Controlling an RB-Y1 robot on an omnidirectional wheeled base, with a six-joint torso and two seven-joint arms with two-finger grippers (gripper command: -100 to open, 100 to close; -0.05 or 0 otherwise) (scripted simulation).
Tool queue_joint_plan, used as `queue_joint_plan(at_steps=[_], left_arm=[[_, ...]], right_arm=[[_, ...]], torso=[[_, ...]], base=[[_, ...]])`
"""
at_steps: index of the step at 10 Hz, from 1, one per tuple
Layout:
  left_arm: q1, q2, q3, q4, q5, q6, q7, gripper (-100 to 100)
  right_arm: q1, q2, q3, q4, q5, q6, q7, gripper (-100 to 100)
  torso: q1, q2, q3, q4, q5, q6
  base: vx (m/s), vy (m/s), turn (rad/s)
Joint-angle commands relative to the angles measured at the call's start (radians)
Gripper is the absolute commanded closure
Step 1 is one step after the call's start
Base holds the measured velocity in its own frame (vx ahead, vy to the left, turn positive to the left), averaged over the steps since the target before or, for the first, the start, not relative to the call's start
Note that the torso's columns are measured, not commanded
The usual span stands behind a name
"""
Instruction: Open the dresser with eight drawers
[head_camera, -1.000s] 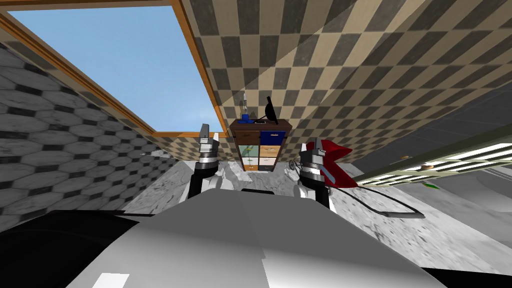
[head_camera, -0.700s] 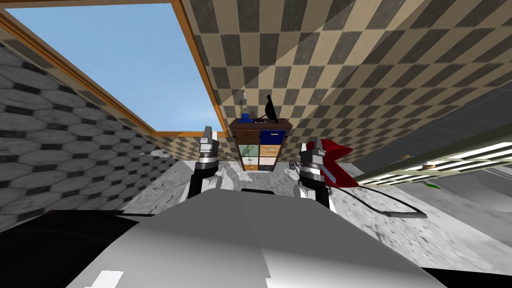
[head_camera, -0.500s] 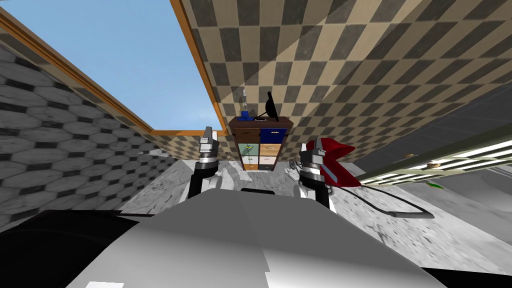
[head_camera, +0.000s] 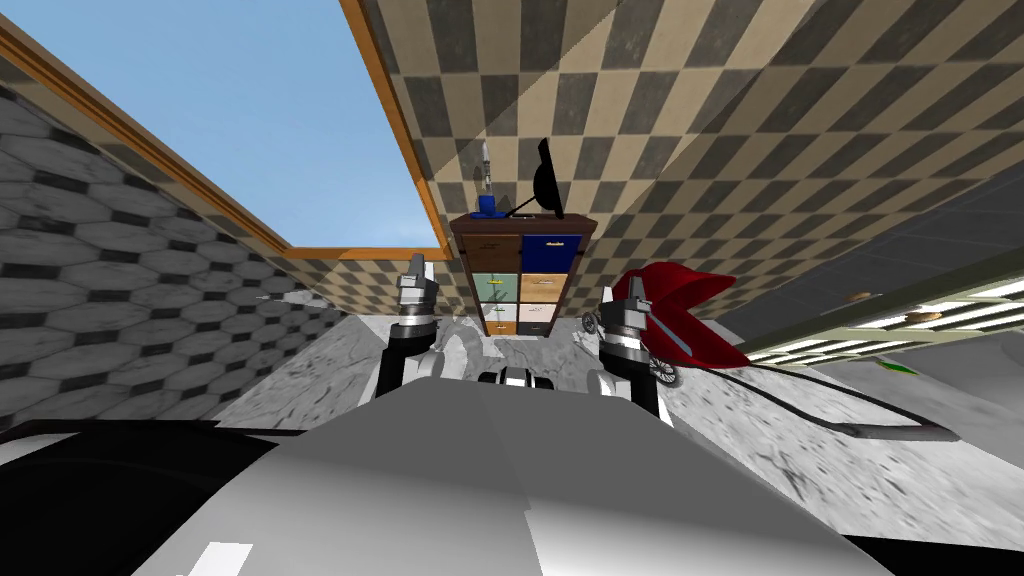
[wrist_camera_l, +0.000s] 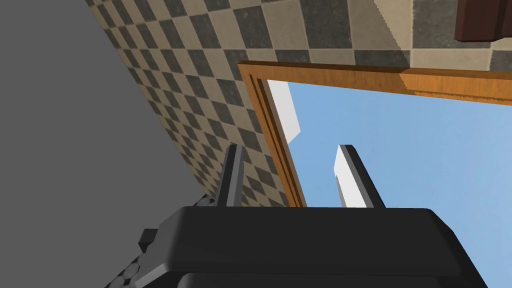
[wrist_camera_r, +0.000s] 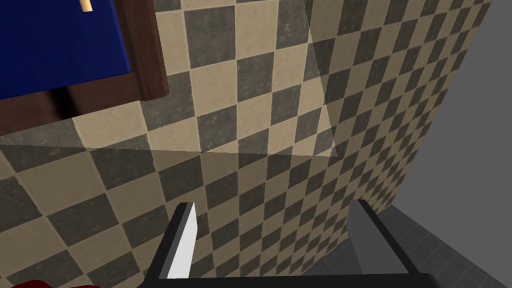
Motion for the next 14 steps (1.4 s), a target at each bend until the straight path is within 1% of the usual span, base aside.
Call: queue_joint_plan(at_steps=[1, 2, 3, 4, 6, 8, 9, 10, 11, 13, 14], left_arm=[[0.000, 0.000, 0.000, 0.000, 0.000, 0.000, 0.000, 0], [0.000, 0.000, 0.000, 0.000, 0.000, 0.000, 0.000, 0], [0.000, 0.000, 0.000, 0.000, 0.000, 0.000, 0.000, 0], [0.000, 0.000, 0.000, 0.000, 0.000, 0.000, 0.000, 0], [0.000, 0.000, 0.000, 0.000, 0.000, 0.000, 0.000, 0], [0.000, 0.000, 0.000, 0.000, 0.000, 0.000, 0.000, 0], [0.000, 0.000, 0.000, 0.000, 0.000, 0.000, 0.000, 0], [0.000, 0.000, 0.000, 0.000, 0.000, 0.000, 0.000, 0], [0.000, 0.000, 0.000, 0.000, 0.000, 0.000, 0.000, 0], [0.000, 0.000, 0.000, 0.000, 0.000, 0.000, 0.000, 0], [0.000, 0.000, 0.000, 0.000, 0.000, 0.000, 0.000, 0]], right_arm=[[0.012, -0.079, -0.009, -0.004, 0.027, 0.016, 0.011, -100], [0.021, -0.110, -0.015, -0.007, 0.044, 0.026, 0.018, -100], [0.021, -0.119, -0.015, -0.007, 0.044, 0.026, 0.018, -100], [0.031, -0.147, -0.022, -0.011, 0.065, 0.038, 0.027, -100], [0.055, -0.191, -0.039, -0.021, 0.118, 0.069, 0.049, -100], [0.086, -0.220, -0.061, -0.035, 0.179, 0.106, 0.076, -100], [0.103, -0.231, -0.072, -0.043, 0.209, 0.126, 0.090, -100], [0.103, -0.231, -0.072, -0.043, 0.218, 0.126, 0.090, -100], [0.121, -0.239, -0.085, -0.052, 0.255, 0.148, 0.106, -100], [0.160, -0.249, -0.111, -0.072, 0.317, 0.193, 0.139, -100], [0.160, -0.249, -0.111, -0.072, 0.335, 0.193, 0.139, -100]], torso=[[0.001, 0.034, -0.069, 0.033, 0.000, 0.000], [0.001, 0.043, -0.089, 0.043, 0.000, 0.000], [0.002, 0.045, -0.093, 0.045, 0.001, 0.000], [0.000, 0.046, -0.094, 0.046, 0.000, 0.000], [0.000, 0.046, -0.094, 0.047, 0.000, 0.000], [0.002, 0.046, -0.094, 0.047, 0.001, 0.000], [0.002, 0.046, -0.094, 0.047, 0.000, 0.000], [0.001, 0.046, -0.094, 0.047, 0.000, 0.000], [-0.002, 0.047, -0.094, 0.047, 0.000, 0.000], [0.001, 0.047, -0.094, 0.047, 0.000, 0.000], [0.002, 0.046, -0.094, 0.047, 0.001, 0.000]], base=[[0.011, 0.031, 0.058], [0.014, 0.046, 0.081], [0.016, 0.038, 0.020], [0.018, 0.041, 0.052], [0.033, 0.062, 0.109], [0.041, 0.093, 0.145], [0.061, 0.100, 0.131], [0.046, 0.065, 0.036], [0.037, 0.062, 0.122], [0.053, 0.099, 0.155], [0.039, 0.071, 0.068]])
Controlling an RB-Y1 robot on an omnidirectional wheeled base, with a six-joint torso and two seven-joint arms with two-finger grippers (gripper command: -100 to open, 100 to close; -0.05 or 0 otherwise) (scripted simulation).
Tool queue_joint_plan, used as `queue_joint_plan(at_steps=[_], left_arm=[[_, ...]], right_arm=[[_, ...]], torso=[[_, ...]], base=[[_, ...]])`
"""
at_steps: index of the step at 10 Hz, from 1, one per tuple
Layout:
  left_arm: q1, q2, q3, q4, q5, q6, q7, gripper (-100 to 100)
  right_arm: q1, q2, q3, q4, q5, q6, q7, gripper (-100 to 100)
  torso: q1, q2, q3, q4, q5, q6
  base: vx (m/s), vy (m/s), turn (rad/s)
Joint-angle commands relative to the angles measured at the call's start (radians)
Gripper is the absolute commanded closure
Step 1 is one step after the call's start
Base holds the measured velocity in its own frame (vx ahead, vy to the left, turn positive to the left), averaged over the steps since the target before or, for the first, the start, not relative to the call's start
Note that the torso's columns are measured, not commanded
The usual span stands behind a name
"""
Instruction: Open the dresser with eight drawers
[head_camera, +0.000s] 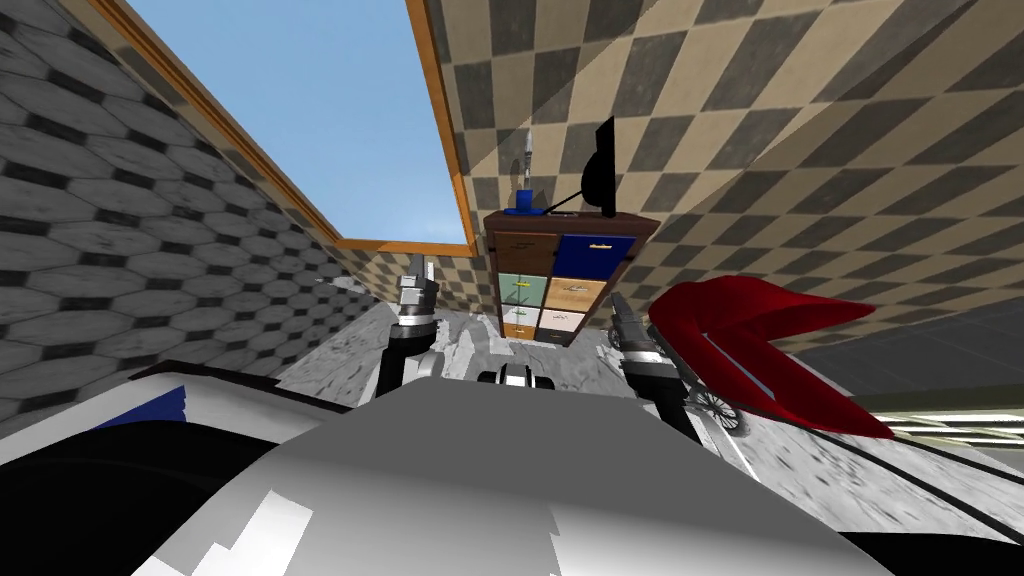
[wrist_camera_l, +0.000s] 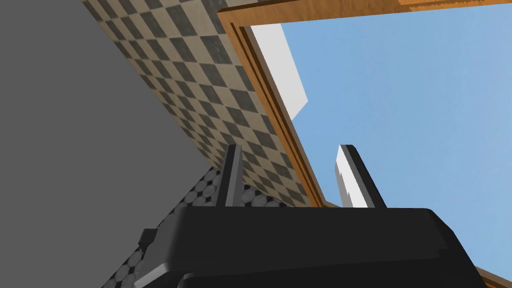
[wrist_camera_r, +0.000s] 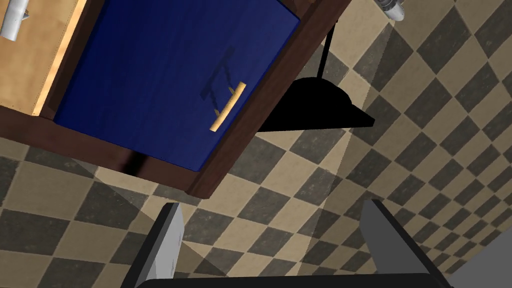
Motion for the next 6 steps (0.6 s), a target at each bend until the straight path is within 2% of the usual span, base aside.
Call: queue_joint_plan(at_steps=[1, 2, 3, 4, 5, 6], left_arm=[[0.000, 0.000, 0.000, 0.000, 0.000, 0.000, 0.000, 0], [0.000, 0.000, 0.000, 0.000, 0.000, 0.000, 0.000, 0], [0.000, 0.000, 0.000, 0.000, 0.000, 0.000, 0.000, 0], [0.000, 0.000, 0.000, 0.000, 0.000, 0.000, 0.000, 0], [0.000, 0.000, 0.000, 0.000, 0.000, 0.000, 0.000, 0], [0.000, 0.000, 0.000, 0.000, 0.000, 0.000, 0.000, 0]], right_arm=[[0.030, -0.006, -0.025, -0.010, 0.072, 0.036, 0.029, -100], [0.051, -0.009, -0.039, -0.021, 0.102, 0.061, 0.047, -100], [0.051, -0.009, -0.039, -0.021, 0.123, 0.061, 0.047, -100], [0.072, -0.011, -0.054, -0.032, 0.159, 0.086, 0.065, -100], [0.072, -0.011, -0.054, -0.032, 0.167, 0.086, 0.065, -100], [0.094, -0.013, -0.069, -0.042, 0.207, 0.112, 0.084, -100]], torso=[[-0.003, 0.001, 0.000, 0.000, -0.001, 0.000], [-0.002, 0.000, 0.000, 0.000, -0.001, 0.000], [0.000, 0.000, 0.000, 0.000, 0.000, 0.000], [-0.003, 0.000, 0.000, 0.000, -0.001, 0.001], [-0.004, 0.001, 0.000, 0.000, -0.001, 0.000], [-0.004, 0.001, 0.001, 0.000, -0.001, 0.000]], base=[[0.045, 0.075, 0.109], [0.057, 0.120, 0.218], [0.050, 0.077, 0.057], [0.046, 0.055, 0.088], [0.038, 0.042, 0.065], [0.052, 0.061, 0.129]])
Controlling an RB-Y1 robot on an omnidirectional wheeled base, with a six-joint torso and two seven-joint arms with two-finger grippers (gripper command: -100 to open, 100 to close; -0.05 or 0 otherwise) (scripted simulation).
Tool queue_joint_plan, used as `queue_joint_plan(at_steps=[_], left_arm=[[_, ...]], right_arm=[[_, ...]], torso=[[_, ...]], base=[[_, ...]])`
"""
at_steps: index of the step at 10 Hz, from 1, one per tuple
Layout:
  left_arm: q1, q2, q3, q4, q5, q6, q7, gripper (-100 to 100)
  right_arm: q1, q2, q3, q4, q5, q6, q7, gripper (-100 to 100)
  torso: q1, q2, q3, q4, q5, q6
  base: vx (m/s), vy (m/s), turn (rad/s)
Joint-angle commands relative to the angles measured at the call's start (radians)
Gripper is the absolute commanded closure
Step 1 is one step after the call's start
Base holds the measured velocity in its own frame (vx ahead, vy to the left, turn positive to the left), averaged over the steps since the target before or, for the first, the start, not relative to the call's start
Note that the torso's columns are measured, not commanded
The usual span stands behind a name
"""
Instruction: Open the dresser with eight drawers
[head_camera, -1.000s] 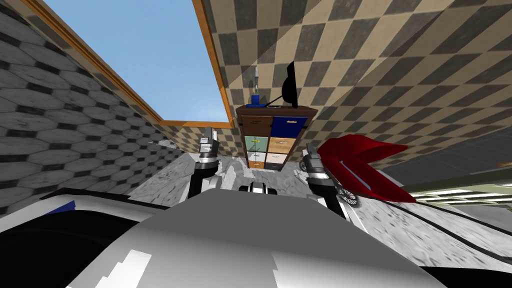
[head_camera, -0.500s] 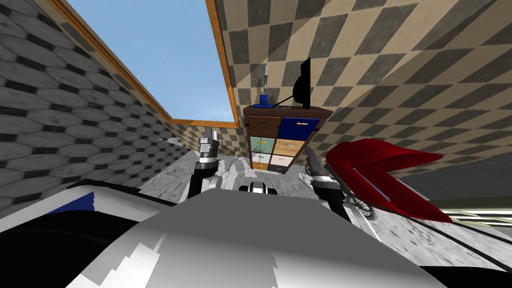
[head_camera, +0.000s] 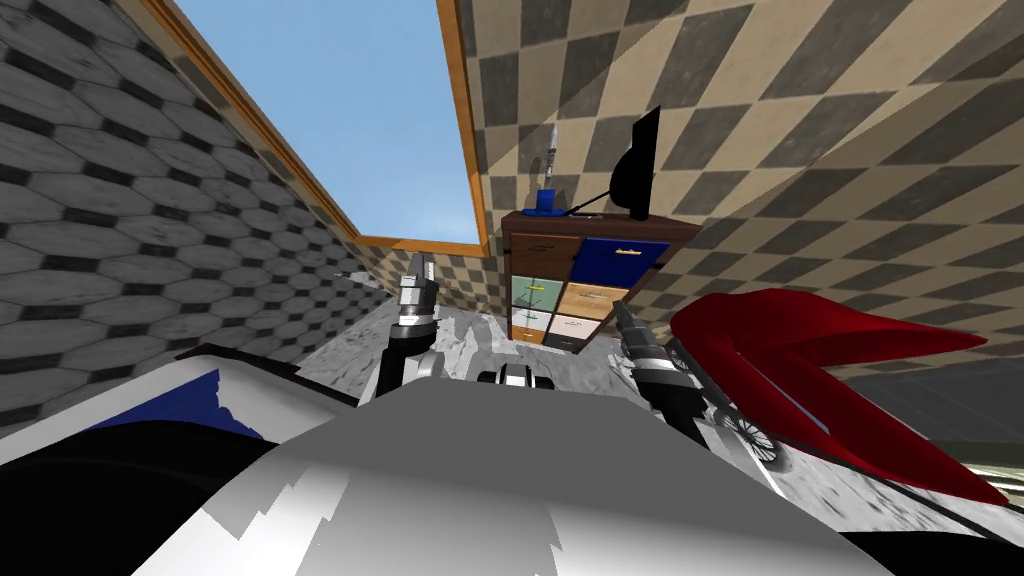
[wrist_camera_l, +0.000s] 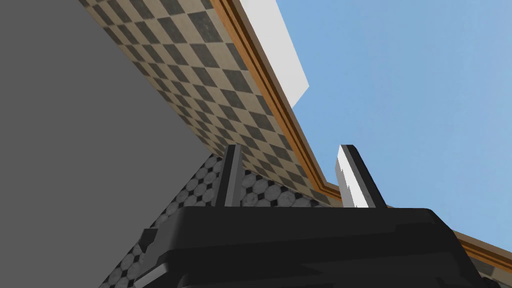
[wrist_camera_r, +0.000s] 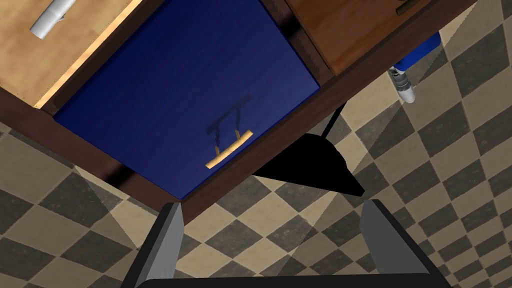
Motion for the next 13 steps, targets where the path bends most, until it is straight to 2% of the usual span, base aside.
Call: queue_joint_plan(at_steps=[1, 2, 5, 6, 7, 8, 9, 10, 12, 13], left_arm=[[0.000, 0.000, 0.000, 0.000, 0.000, 0.000, 0.000, 0], [0.000, 0.000, 0.000, 0.000, 0.000, 0.000, 0.000, 0], [0.000, 0.000, 0.000, 0.000, 0.000, 0.000, 0.000, 0], [0.000, 0.000, 0.000, 0.000, 0.000, 0.000, 0.000, 0], [0.000, 0.000, 0.000, 0.000, 0.000, 0.000, 0.000, 0], [0.000, 0.000, 0.000, 0.000, 0.000, 0.000, 0.000, 0], [0.000, 0.000, 0.000, 0.000, 0.000, 0.000, 0.000, 0], [0.000, 0.000, 0.000, 0.000, 0.000, 0.000, 0.000, 0], [0.000, 0.000, 0.000, 0.000, 0.000, 0.000, 0.000, 0], [0.000, 0.000, 0.000, 0.000, 0.000, 0.000, 0.000, 0]], right_arm=[[0.048, -0.004, -0.033, -0.022, 0.079, 0.054, 0.041, -100], [0.048, -0.004, -0.033, -0.022, 0.101, 0.054, 0.041, -100], [0.093, -0.009, -0.064, -0.040, 0.185, 0.108, 0.079, -100], [0.093, -0.009, -0.064, -0.040, 0.194, 0.108, 0.079, -100], [0.115, -0.013, -0.080, -0.048, 0.232, 0.136, 0.099, -100], [0.115, -0.013, -0.080, -0.048, 0.242, 0.136, 0.099, -100], [0.137, -0.018, -0.096, -0.056, 0.282, 0.164, 0.119, -100], [0.137, -0.018, -0.096, -0.056, 0.289, 0.164, 0.119, -100], [0.181, -0.030, -0.128, -0.068, 0.362, 0.220, 0.159, -100], [0.181, -0.030, -0.128, -0.068, 0.385, 0.220, 0.159, -100]], torso=[[0.002, -0.001, 0.000, 0.000, 0.001, 0.000], [0.005, -0.002, -0.001, -0.001, 0.001, 0.000], [0.000, 0.000, 0.000, 0.000, 0.000, 0.000], [0.002, -0.001, 0.000, 0.000, 0.000, 0.000], [0.001, -0.001, -0.001, 0.000, 0.001, 0.000], [0.003, -0.001, -0.001, 0.000, 0.001, 0.000], [0.002, 0.000, 0.000, 0.000, 0.001, 0.000], [0.002, -0.001, 0.000, 0.000, 0.001, 0.000], [0.002, -0.001, 0.000, 0.000, 0.001, 0.000], [0.004, -0.002, -0.001, -0.001, 0.001, 0.000]], base=[[0.072, 0.099, 0.198], [0.048, 0.081, 0.069], [0.048, 0.066, 0.111], [0.054, 0.053, 0.064], [0.061, 0.064, 0.154], [0.044, 0.051, 0.055], [0.053, 0.059, 0.106], [0.046, 0.055, 0.071], [0.063, 0.075, 0.169], [0.068, 0.072, 0.087]])
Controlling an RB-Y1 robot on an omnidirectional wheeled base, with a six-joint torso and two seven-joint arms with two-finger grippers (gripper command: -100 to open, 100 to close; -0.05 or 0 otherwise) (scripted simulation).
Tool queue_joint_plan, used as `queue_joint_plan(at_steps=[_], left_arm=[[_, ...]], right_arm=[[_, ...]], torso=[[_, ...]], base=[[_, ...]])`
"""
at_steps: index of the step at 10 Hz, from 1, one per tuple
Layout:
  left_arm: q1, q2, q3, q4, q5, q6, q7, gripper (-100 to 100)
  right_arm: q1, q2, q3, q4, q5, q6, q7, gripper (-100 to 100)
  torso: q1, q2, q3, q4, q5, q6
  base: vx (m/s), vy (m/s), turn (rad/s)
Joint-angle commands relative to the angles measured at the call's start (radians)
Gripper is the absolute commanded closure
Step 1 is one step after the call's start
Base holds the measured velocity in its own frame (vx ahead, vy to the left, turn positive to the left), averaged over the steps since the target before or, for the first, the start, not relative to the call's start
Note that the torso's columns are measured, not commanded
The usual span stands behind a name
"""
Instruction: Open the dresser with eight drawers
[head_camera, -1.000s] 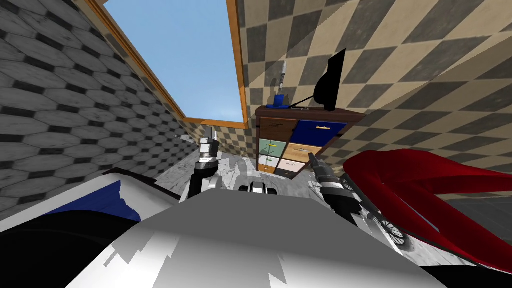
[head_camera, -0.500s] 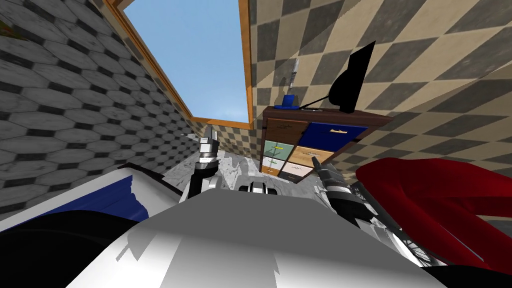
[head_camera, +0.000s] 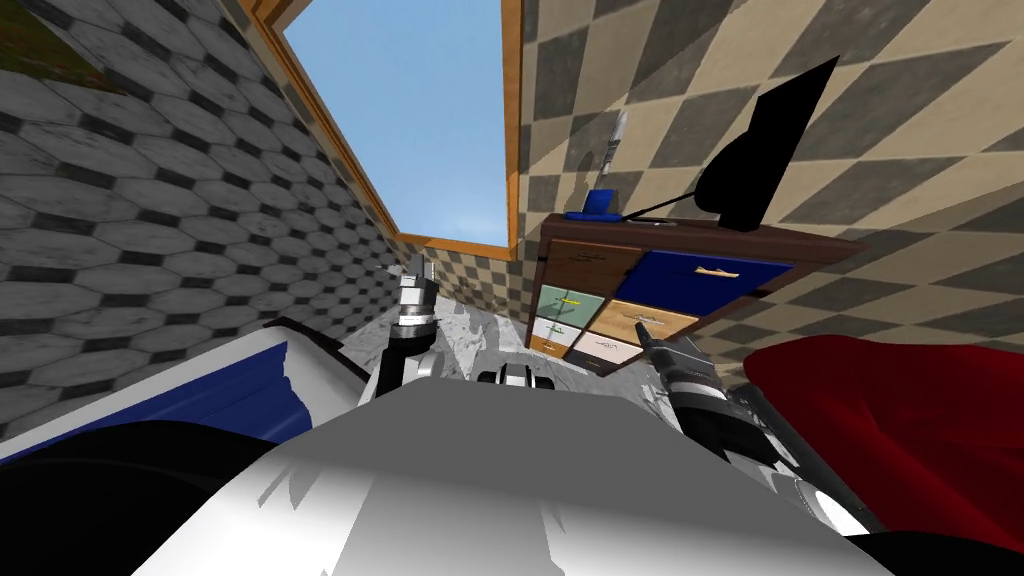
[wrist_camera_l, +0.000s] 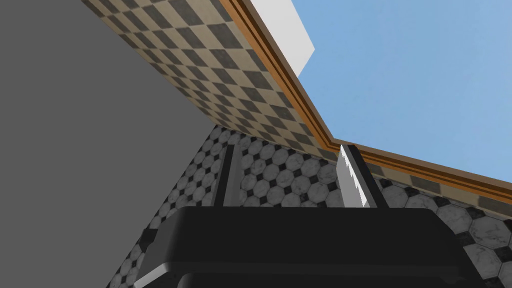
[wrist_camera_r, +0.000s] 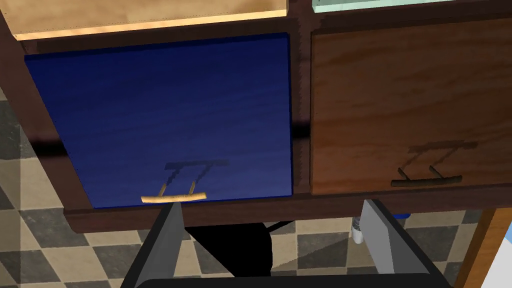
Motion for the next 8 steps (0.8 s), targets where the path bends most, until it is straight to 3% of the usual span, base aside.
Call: queue_joint_plan(at_steps=[1, 2, 4, 8], left_arm=[[0.000, 0.000, 0.000, 0.000, 0.000, 0.000, 0.000, 0], [0.000, 0.000, 0.000, 0.000, 0.000, 0.000, 0.000, 0], [0.000, 0.000, 0.000, 0.000, 0.000, 0.000, 0.000, 0], [0.000, 0.000, 0.000, 0.000, 0.000, 0.000, 0.000, 0]], right_arm=[[0.030, -0.018, -0.026, -0.007, 0.075, 0.054, 0.033, -100], [0.030, -0.018, -0.026, -0.007, 0.090, 0.054, 0.033, -100], [0.073, -0.038, -0.058, -0.014, 0.160, 0.110, 0.073, -100], [0.114, -0.063, -0.089, -0.019, 0.265, 0.166, 0.112, -100]], torso=[[-0.002, 0.001, 0.000, 0.000, 0.000, 0.001], [-0.002, 0.001, 0.000, 0.000, 0.000, 0.000], [-0.002, 0.003, 0.002, 0.001, -0.001, 0.000], [-0.003, 0.001, 0.001, 0.000, -0.001, 0.000]], base=[[0.080, 0.078, 0.143], [0.061, 0.058, 0.060], [0.060, 0.076, 0.156], [0.069, 0.055, 0.096]])
